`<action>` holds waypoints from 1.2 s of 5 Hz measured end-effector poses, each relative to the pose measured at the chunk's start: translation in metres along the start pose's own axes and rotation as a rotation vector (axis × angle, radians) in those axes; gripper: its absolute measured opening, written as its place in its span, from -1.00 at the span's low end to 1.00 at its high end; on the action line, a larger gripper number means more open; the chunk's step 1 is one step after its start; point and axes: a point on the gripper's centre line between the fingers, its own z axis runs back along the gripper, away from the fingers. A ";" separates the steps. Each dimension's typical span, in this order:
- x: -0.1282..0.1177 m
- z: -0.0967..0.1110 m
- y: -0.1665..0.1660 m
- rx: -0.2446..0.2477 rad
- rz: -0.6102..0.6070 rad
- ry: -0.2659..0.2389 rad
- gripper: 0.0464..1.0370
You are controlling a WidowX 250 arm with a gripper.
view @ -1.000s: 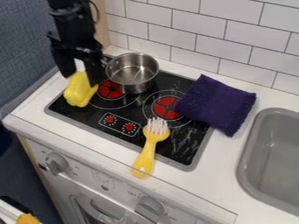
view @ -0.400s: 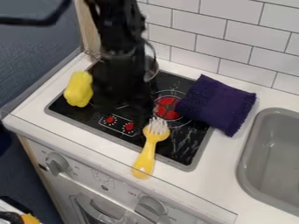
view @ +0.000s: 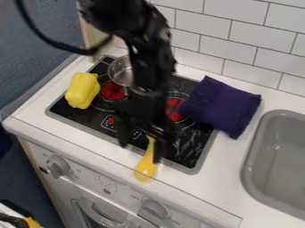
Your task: Move the yellow brush in the right side burner between the silver pot and violet cloth
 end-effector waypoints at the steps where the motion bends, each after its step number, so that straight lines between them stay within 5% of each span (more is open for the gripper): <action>1: 0.007 -0.007 -0.014 0.008 -0.010 0.002 0.93; 2: 0.013 -0.008 -0.017 0.012 -0.017 -0.002 0.83; 4: 0.016 -0.008 -0.017 0.012 -0.023 -0.008 -0.28; 6: 0.010 -0.003 -0.004 0.011 -0.033 0.011 -0.47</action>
